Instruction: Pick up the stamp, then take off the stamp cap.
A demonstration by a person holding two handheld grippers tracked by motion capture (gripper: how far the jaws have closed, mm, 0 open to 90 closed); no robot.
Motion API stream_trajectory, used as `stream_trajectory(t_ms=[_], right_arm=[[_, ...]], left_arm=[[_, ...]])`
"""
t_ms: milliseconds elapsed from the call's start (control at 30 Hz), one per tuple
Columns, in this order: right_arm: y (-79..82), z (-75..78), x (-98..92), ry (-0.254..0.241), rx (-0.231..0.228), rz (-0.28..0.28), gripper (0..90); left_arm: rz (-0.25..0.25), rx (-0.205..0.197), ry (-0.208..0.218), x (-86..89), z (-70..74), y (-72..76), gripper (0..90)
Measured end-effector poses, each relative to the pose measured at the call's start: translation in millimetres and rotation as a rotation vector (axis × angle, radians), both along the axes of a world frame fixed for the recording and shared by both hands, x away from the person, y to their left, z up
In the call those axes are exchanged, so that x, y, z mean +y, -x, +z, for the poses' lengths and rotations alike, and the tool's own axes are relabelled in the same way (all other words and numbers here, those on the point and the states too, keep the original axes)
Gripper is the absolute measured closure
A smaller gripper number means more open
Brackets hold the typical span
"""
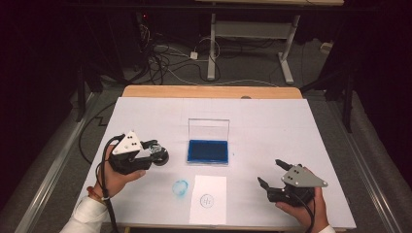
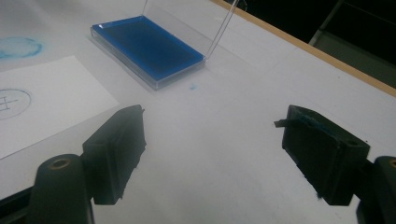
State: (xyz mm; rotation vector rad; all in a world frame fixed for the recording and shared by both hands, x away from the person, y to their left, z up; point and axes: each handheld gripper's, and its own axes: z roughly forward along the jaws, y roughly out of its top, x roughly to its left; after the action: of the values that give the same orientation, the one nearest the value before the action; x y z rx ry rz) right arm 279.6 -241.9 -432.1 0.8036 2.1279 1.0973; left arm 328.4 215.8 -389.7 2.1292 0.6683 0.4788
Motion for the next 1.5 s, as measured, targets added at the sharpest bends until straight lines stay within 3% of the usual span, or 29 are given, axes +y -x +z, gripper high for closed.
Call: stream_trajectory(t_ms=[600,1033,1200,1267,1400,1433,1500], right_arm=[[-8.2,-3.6,19.4,0.011,0.017,0.043,21.7],[-14.6,-7.2,46.1,0.026,0.041,0.113,20.7],[-17.0,-8.3,55.3,0.026,0.056,0.146,19.9],[-17.3,-8.6,59.4,0.037,0.053,0.151,19.8],[-17.7,-6.2,67.6,0.021,0.051,0.179,20.3],[-18.4,-3.3,73.0,-0.01,0.051,0.207,20.4],[-18.6,-1.4,76.4,-0.023,0.048,0.221,20.7]], left_arm=[[-0.097,0.0,-0.007,-30.4,0.0,11.6,54.8],[-0.165,0.002,0.032,-48.4,5.5,14.8,54.8],[-0.198,0.018,0.07,-53.1,8.8,13.5,54.8],[-0.199,0.013,0.063,-58.2,10.1,11.9,54.8],[-0.222,0.024,0.094,-68.6,11.2,9.5,54.8],[-0.225,0.023,0.1,-71.1,11.9,9.2,54.8],[-0.226,0.019,0.101,-76.7,13.2,9.4,54.8]])
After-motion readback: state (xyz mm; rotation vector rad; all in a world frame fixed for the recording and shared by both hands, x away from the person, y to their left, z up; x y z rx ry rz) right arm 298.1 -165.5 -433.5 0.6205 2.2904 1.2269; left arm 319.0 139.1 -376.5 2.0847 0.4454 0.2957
